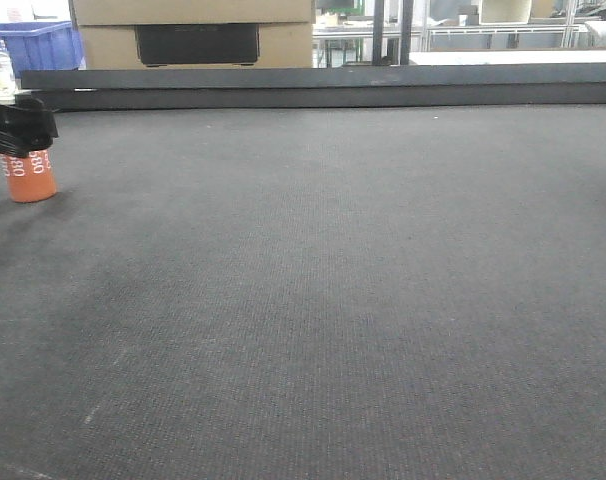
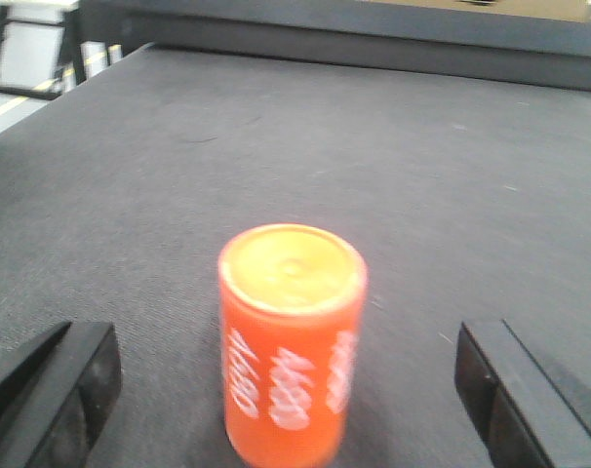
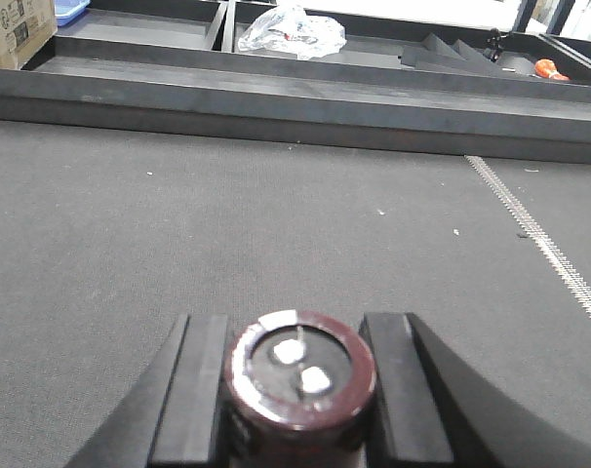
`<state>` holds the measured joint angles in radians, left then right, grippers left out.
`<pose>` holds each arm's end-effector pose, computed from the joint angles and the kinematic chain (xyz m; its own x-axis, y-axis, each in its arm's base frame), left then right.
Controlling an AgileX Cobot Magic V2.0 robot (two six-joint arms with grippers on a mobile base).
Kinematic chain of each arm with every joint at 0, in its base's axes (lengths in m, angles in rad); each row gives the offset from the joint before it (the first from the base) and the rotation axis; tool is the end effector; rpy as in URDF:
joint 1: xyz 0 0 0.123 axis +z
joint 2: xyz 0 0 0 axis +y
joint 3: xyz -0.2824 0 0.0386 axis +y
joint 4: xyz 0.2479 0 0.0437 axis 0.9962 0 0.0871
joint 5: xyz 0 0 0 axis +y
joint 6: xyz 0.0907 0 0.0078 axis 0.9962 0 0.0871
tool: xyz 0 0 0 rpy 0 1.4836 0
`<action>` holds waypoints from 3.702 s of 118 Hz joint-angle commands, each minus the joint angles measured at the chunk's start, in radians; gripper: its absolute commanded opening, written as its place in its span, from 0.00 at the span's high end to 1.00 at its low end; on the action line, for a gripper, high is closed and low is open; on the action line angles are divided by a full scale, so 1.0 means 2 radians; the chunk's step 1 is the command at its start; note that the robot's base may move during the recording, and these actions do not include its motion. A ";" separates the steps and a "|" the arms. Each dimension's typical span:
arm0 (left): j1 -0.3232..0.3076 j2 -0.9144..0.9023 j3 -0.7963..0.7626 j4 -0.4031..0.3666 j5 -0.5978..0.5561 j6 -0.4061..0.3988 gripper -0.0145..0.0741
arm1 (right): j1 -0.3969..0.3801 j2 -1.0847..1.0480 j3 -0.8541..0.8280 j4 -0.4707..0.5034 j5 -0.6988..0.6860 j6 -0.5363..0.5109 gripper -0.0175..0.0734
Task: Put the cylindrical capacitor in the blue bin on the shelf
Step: 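Close left gripper on orange cylinder and right on capacitor, then lift both held cylinders off the table, then drive the base away from the table holding both cylinders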
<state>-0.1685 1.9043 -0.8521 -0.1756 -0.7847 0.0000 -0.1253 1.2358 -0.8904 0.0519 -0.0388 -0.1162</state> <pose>0.3750 -0.0524 0.1665 -0.1887 -0.0933 -0.9776 0.0235 0.9948 -0.0995 0.2783 -0.0352 0.3396 -0.2237 -0.0366 -0.9740 0.1128 0.9916 -0.0632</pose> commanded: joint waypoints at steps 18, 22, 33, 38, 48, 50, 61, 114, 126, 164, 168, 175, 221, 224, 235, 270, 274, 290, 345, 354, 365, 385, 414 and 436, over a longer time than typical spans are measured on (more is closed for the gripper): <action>0.008 0.064 -0.073 -0.015 0.000 0.000 0.16 | -0.001 -0.007 -0.002 -0.004 -0.011 -0.002 0.98; 0.009 0.073 -0.083 -0.015 0.006 0.000 0.16 | -0.001 -0.007 -0.002 -0.004 -0.011 -0.002 0.98; 0.012 0.089 -0.103 -0.015 0.020 0.000 0.16 | -0.001 -0.007 -0.002 -0.004 -0.011 -0.002 0.98; 0.013 0.095 -0.110 -0.015 0.021 0.000 0.16 | -0.001 -0.007 -0.002 -0.004 -0.011 -0.002 0.98; 0.015 0.101 -0.122 -0.015 0.034 0.000 0.16 | -0.001 -0.007 -0.002 -0.004 -0.011 -0.002 0.98; 0.015 0.102 -0.124 -0.015 0.035 0.000 0.16 | -0.001 -0.007 -0.002 -0.004 -0.011 -0.002 0.98; 0.017 0.103 -0.134 -0.015 0.052 0.000 0.18 | -0.001 -0.007 -0.002 -0.004 -0.011 -0.002 0.98; 0.018 0.022 -0.151 -0.006 0.213 0.000 0.96 | -0.001 -0.009 -0.002 -0.004 -0.001 -0.002 0.98; 0.017 -0.031 -0.151 0.024 0.286 0.000 0.96 | -0.001 -0.028 -0.002 -0.004 0.028 -0.002 0.98; 0.017 -0.258 -0.163 0.078 0.539 0.000 0.96 | 0.061 -0.117 -0.003 -0.003 0.159 -0.002 0.98; 0.017 -0.281 -0.163 0.082 0.562 0.000 0.96 | 0.076 -0.125 -0.003 0.000 0.177 -0.002 0.98; 0.017 -0.320 -0.163 0.088 0.601 0.000 0.96 | 0.102 -0.141 -0.003 0.012 0.212 -0.002 0.98; 0.017 -0.520 -0.148 0.092 0.760 0.000 0.96 | 0.183 -0.271 -0.003 0.085 0.274 -0.002 0.98; 0.017 -0.533 -0.142 0.092 0.760 0.000 0.96 | 0.183 -0.277 -0.003 0.085 0.274 -0.002 0.98; 0.017 -0.575 -0.117 0.088 0.758 0.000 0.96 | 0.183 -0.298 -0.003 0.085 0.274 -0.002 0.98; 0.017 -0.648 -0.046 0.088 0.751 0.000 0.96 | 0.183 -0.315 -0.003 0.085 0.274 -0.002 0.98; 0.017 -0.650 -0.045 0.088 0.751 0.000 0.96 | 0.183 -0.315 -0.003 0.085 0.274 -0.002 0.98; 0.017 -0.651 -0.045 0.088 0.749 0.000 0.96 | 0.183 -0.315 -0.003 0.085 0.274 -0.002 0.98; 0.017 -0.651 -0.045 0.092 0.747 0.000 0.96 | 0.183 -0.315 -0.003 0.085 0.274 -0.002 0.98; 0.017 -0.651 -0.045 0.092 0.747 0.000 0.96 | 0.183 -0.315 -0.003 0.085 0.274 -0.002 0.98; 0.017 -0.651 -0.045 0.092 0.747 0.000 0.96 | 0.183 -0.315 -0.003 0.085 0.274 -0.002 0.98; 0.017 -0.651 -0.045 0.092 0.747 0.000 0.96 | 0.183 -0.315 -0.003 0.085 0.274 -0.002 0.98; 0.017 -0.651 -0.045 0.092 0.747 0.000 0.96 | 0.183 -0.315 -0.003 0.085 0.274 -0.002 0.98; 0.017 -0.651 -0.045 0.092 0.747 0.000 0.96 | 0.183 -0.315 -0.003 0.085 0.274 -0.002 0.98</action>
<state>-0.1339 0.6069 -0.9399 0.0076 0.7350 0.0000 0.2378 0.6127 -0.8904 0.2208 0.5339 -0.1162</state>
